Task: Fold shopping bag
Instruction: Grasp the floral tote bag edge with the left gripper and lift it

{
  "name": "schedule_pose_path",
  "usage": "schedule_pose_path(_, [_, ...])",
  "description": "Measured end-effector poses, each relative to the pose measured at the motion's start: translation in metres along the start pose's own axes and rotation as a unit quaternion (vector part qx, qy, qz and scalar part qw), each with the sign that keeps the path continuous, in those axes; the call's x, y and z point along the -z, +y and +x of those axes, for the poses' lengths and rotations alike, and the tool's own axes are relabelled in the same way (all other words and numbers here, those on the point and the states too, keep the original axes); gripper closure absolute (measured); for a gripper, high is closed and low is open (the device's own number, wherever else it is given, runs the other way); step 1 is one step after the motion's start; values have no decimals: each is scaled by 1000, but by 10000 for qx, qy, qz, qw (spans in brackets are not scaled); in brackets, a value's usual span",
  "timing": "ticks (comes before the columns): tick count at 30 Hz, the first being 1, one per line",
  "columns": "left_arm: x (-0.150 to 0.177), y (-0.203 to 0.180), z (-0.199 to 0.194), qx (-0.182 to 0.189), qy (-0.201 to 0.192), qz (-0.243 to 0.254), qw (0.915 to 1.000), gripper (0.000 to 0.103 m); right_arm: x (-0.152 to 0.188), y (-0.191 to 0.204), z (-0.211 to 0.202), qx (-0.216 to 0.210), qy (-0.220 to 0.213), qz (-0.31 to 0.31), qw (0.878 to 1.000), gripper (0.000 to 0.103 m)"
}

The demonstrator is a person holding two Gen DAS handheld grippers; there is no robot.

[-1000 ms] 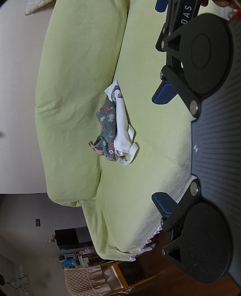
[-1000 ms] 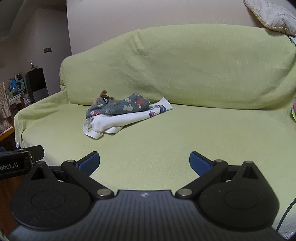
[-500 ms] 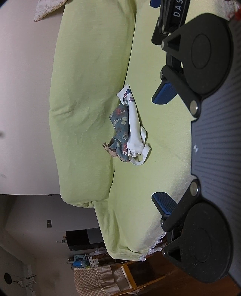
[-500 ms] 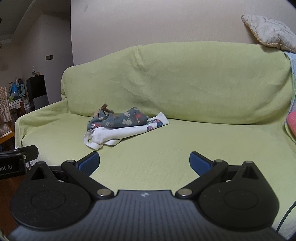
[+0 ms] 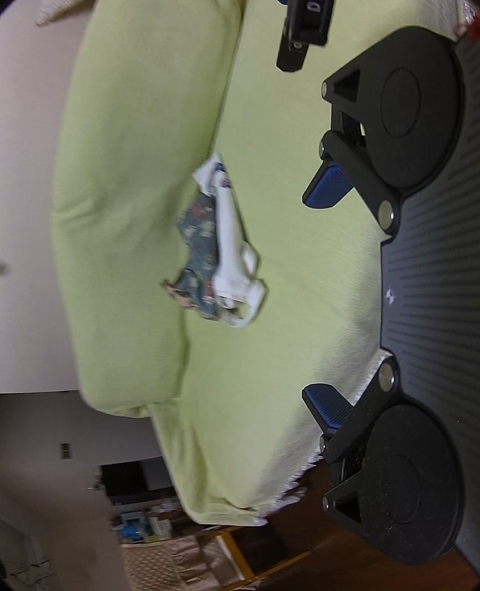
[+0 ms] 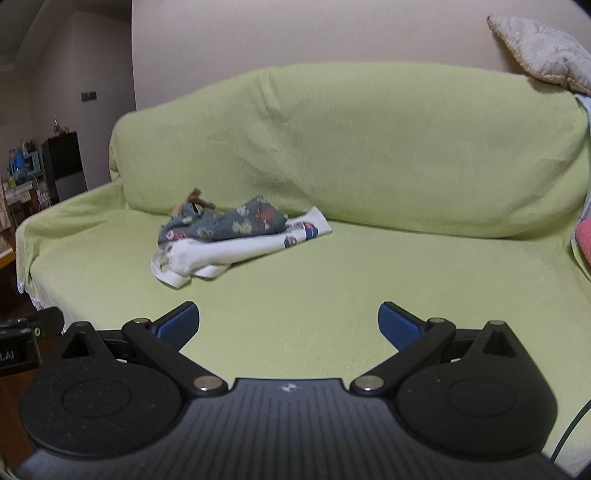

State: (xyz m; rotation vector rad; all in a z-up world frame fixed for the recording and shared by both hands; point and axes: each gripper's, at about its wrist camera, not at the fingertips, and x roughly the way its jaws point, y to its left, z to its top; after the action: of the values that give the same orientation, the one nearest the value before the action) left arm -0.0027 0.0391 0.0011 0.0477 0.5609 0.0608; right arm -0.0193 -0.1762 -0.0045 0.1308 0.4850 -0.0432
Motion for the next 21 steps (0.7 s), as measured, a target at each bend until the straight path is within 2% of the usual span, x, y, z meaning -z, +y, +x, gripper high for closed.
schedule_pose_path(6, [-3,8,75,37,933,-179,9955,1,5,-20,75,-166,932,151,9954,1])
schedule_pose_path(10, [-17,6,117,-90,1106,-182,9937,1,9,-34,118,-144,1343,305,9904,1])
schedule_pose_path(12, [-26,3,140,-210,1164,-36,9930,1,7,-35,135,-197,1381,251,9899,1])
schedule_pose_path(16, [-44,6,188,-145,1376,146,9903,1,-7,-37,167,-16,1016,75,9948,1])
schedule_pose_path(18, [-53,9,210,-28,1309,172,9912,1,-15,-40,189,61,818,76,9966,1])
schedule_pose_path(21, [-71,11,243,65,1111,323,9933,1,-28,-45,233,-58,889,93,9960,1])
